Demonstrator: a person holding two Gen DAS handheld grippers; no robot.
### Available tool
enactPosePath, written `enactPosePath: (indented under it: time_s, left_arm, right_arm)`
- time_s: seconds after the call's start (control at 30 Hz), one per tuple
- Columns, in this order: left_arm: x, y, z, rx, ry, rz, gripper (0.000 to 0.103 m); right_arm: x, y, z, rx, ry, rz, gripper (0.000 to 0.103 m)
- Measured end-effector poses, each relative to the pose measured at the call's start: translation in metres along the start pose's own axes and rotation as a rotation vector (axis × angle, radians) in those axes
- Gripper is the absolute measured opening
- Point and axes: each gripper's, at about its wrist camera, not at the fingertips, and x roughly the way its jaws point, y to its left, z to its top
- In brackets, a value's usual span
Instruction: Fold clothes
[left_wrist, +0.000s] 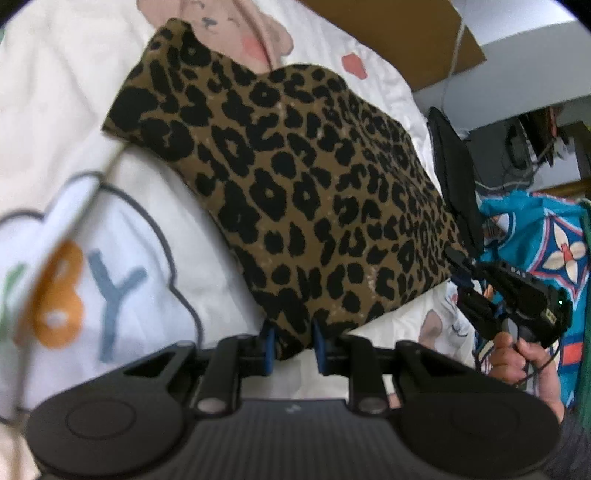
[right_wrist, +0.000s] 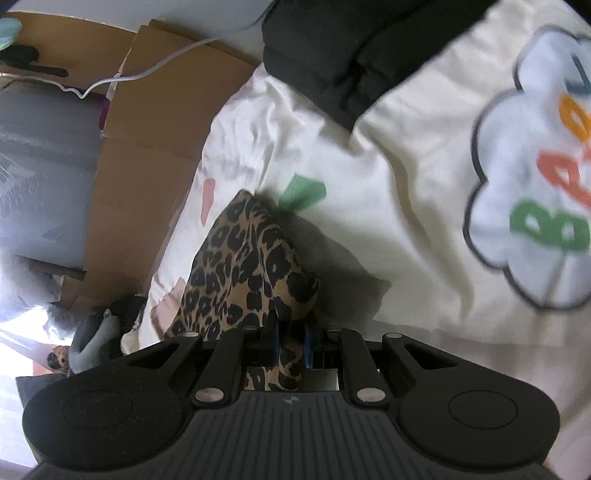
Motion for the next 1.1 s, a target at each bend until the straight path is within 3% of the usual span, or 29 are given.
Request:
enactPosePath:
  time_s: [0.47, 0.67, 0.93, 1.1]
  left_arm:
    - [0.018, -0.008, -0.024, -0.227, -0.019, -0.031, 0.022]
    - [0.026, -0.017, -0.033, -0.205, -0.014, -0.026, 0.022]
    - [0.036, -0.026, -0.04, -0.208, 0.052, -0.06, 0.018]
    - [0.023, -0.039, -0.037, -0.163, 0.088, -0.055, 0.027]
  right_arm:
    - [0.006, 0.015, 0.035, -0.086, -0.036, -0.018, 0.012]
    - [0.009, 0.019, 0.046, -0.103, -0.052, -0.02, 0.012]
    - [0.019, 0.023, 0.06, -0.107, -0.075, -0.021, 0.012]
    - [0.015, 0.016, 0.056, -0.073, -0.073, -0.021, 0.017]
